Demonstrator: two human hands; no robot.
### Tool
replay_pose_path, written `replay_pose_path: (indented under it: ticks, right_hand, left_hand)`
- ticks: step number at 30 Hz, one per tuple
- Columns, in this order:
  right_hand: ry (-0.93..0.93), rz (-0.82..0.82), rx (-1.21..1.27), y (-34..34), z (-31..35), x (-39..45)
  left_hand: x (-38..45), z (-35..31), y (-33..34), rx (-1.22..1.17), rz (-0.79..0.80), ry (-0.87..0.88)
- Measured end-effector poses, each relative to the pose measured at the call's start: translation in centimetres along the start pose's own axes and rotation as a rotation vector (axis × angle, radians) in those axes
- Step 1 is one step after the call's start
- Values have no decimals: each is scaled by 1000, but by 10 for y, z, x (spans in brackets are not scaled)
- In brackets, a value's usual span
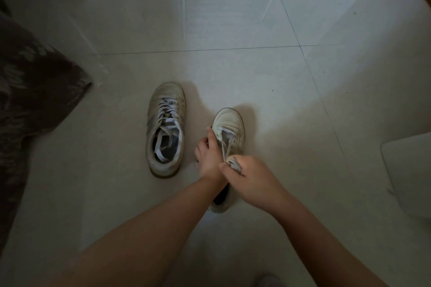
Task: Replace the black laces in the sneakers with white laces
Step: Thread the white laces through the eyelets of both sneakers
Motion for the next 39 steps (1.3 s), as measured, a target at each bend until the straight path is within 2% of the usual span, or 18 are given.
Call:
replay_pose_path:
  ticks: [2, 4, 7, 11, 14, 16, 20, 22, 24, 25, 28, 32, 36, 39]
  right_hand:
    - [6, 15, 3, 6, -4, -3]
    - [15, 12, 19, 9, -5, -5]
    - [16, 12, 69, 6, -2, -6]
    - [106, -5, 218, 5, -8, -8]
    - [197, -65, 258, 1, -24, -11]
    - [243, -114, 229, -5, -36, -14]
    - [441, -240, 489, -17, -57, -19]
    - [491, -313, 554, -23, -65, -17]
    - [540, -341, 636, -30, -72, -14]
    - [560, -326, 760, -33, -72, -13]
    - [591, -221, 1328, -48, -62, -6]
    - [410, -40, 1709, -81, -53, 5]
    - [543, -278, 1572, -78, -83, 14]
    - [656, -288, 1396, -53, -90, 12]
  left_hand:
    - [4, 1, -2, -44, -13, -41]
    - [5, 4, 1, 6, 27, -85]
    - [5, 10, 4, 164, 46, -40]
    - [9, 7, 1, 43, 47, -128]
    - [11, 3, -3, 182, 41, 90]
    - [8, 2, -13, 196, -33, 253]
    - [-12, -22, -22, 218, -171, 795]
    - [-16, -32, -25, 204, -177, 916]
    - [-13, -37, -26, 260, -163, 958]
    - [-11, -38, -24, 297, -128, 969]
    - [-13, -39, -17, 393, -28, 978]
    - [-11, -50, -14, 381, 13, 911]
    - [-30, -48, -7, 390, 53, 986]
    - [-45, -47, 0, 312, 150, 983]
Point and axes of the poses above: each hand's wrist, its own x-axis towards the middle knuckle, its own y-axis out of the palm, z = x × y, the point moved 7 cm from there along x, towards the middle knuckle, and after that the axes turned 13 degrees about -z, right-handed, at the moved point
